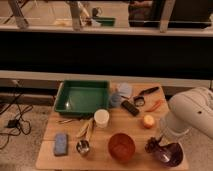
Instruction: Place grapes in purple bowl
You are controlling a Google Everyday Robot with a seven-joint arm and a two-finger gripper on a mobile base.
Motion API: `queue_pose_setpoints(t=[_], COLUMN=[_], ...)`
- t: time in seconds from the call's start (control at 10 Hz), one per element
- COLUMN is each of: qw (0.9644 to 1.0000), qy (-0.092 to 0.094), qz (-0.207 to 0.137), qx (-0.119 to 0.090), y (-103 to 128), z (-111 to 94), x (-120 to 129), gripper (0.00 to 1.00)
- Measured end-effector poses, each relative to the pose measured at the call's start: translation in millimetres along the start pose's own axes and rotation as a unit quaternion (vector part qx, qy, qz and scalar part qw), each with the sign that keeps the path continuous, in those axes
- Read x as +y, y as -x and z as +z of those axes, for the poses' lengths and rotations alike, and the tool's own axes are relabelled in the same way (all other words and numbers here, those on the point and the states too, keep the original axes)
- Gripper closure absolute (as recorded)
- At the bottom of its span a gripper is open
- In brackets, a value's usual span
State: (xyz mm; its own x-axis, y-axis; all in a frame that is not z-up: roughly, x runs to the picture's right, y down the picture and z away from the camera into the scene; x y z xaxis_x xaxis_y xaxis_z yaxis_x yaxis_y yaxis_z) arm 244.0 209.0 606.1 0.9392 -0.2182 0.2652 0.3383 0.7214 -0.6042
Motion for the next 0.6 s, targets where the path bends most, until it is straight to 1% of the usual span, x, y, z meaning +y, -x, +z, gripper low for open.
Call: queue_pose_setpoints(t=[0.2, 0.4, 0.6], qw=[1.0000, 0.9996, 0.9990], qy=[-0.001, -0.011, -0.018], qz=[0.009, 0.027, 0.041], qx=[-0.001, 0.000, 0.001], y=[-7, -21, -30], z=[-2, -10, -14], x=[-8, -20, -23], gripper=[0.97, 0.97, 0.97])
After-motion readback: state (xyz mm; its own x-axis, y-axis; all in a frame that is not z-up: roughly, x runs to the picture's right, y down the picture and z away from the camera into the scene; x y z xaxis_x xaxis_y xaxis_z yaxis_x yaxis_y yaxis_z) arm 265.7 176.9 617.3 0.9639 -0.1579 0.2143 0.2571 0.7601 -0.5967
